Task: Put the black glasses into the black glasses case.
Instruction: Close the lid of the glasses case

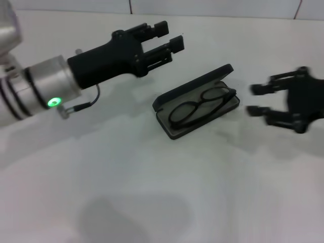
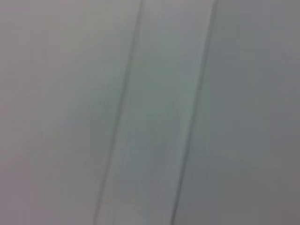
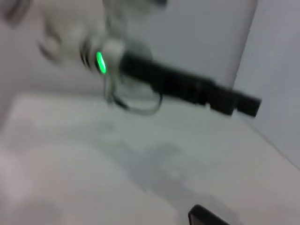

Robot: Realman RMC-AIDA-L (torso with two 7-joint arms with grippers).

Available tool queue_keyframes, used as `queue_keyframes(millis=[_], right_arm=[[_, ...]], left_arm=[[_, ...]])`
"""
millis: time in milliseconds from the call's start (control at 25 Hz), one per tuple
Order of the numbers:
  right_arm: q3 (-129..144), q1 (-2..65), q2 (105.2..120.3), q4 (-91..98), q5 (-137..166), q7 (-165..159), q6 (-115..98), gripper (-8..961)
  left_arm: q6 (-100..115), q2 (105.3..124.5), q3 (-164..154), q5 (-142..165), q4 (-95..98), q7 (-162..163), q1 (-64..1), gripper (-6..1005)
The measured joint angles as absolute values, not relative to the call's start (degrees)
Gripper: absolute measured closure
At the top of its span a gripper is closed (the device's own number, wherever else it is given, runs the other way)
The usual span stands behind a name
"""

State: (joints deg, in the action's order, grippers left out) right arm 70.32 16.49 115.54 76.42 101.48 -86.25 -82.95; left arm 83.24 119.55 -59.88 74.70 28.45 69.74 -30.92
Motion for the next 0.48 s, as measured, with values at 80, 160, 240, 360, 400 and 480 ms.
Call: queue_keyframes(millis=[80,160,240,360,400,480], right_arm=[[62.8,17.0,115.44,70.5,99.3,-83.3,-89.7,557],[56.6,18.0,115.32,64.9,100.3,-81.2,-94.7,553],[52.6,18.3,115.26,61.5,101.6,-80.0,-96.7,550],[47.8,17.7,115.34,58.3,102.0,-79.1,-96.0,544],[46.7,17.5,115.38,57.4,101.9,-78.7,-95.7,543],[45.3,17.3,115.35,55.8,102.0,-78.0,-95.3,504]], left_arm=[[78.8,119.59,-60.0,74.8,26.4,70.1,-32.8,402],[73.2,119.60,-60.0,75.7,24.8,70.5,-34.5,402],[67.0,119.63,-60.1,78.1,24.2,71.5,-35.9,402],[61.1,119.69,-62.1,81.8,24.0,74.3,-37.5,402],[60.1,119.70,-63.1,82.3,23.9,74.8,-38.0,403],[57.2,119.71,-66.1,82.8,23.6,75.9,-39.2,403]])
